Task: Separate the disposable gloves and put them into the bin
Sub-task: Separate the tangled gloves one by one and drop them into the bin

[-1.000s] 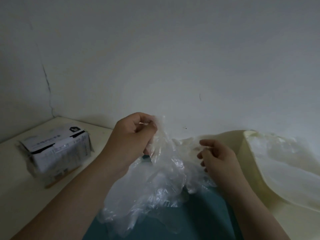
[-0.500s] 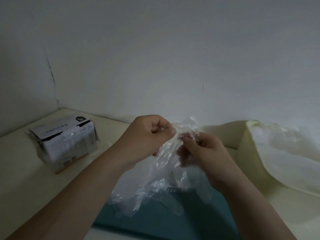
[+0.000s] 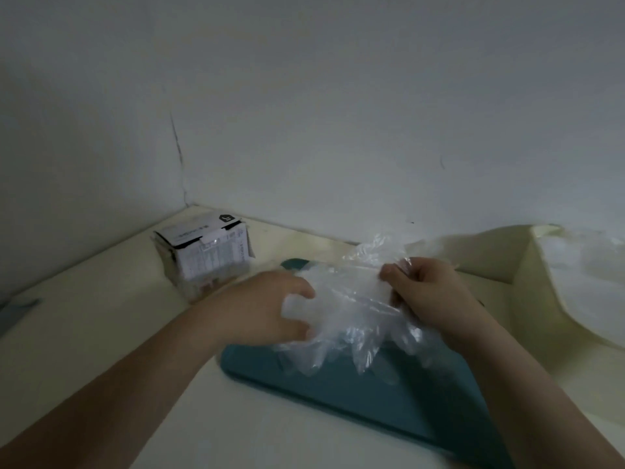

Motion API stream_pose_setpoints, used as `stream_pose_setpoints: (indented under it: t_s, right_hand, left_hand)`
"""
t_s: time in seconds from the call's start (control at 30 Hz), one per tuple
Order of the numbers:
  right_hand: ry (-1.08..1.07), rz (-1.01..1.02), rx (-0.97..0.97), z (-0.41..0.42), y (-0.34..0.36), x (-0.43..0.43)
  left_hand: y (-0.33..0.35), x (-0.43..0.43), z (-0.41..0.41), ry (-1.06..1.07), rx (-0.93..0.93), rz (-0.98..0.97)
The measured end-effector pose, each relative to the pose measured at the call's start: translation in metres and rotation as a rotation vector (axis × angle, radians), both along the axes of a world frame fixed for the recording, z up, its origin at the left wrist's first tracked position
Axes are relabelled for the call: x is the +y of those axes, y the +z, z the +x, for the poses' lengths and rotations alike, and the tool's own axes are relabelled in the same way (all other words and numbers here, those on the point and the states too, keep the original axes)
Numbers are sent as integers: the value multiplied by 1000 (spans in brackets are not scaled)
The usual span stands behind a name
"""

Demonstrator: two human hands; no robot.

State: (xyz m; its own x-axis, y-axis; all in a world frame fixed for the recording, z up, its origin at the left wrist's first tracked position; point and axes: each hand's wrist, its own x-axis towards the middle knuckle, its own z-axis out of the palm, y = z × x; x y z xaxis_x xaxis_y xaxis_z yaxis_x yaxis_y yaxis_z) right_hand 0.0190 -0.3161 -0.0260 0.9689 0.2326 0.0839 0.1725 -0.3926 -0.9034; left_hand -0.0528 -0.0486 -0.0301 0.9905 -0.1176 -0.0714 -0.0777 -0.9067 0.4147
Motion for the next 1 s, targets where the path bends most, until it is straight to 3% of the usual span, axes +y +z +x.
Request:
stream_pose_setpoints:
  t_s: [0.17,0.33,0.6,0.77,0.87,1.0]
  right_hand:
    - [76,-13,-16,-5,11,-6]
    - [123,-41,-14,-2,14,-18]
    - [277,-39,-44,-2,26,-33]
    - [550,-79,-74,-13,48,-46]
    - [456,-82,-262,-15,55,-44]
    - [418,-194,-402,-15,61,-49]
  left_hand:
    - [-33,-34,6,-113,-45,-78]
    - [-42,-62,29,-87,-115,-128]
    - [-24,-42,50,-109,65,-186]
    - [22,-45,60,211,-297,-591]
    - [58,-52,55,179,-234,-813]
    - [83,-63,45,37,-158,-849]
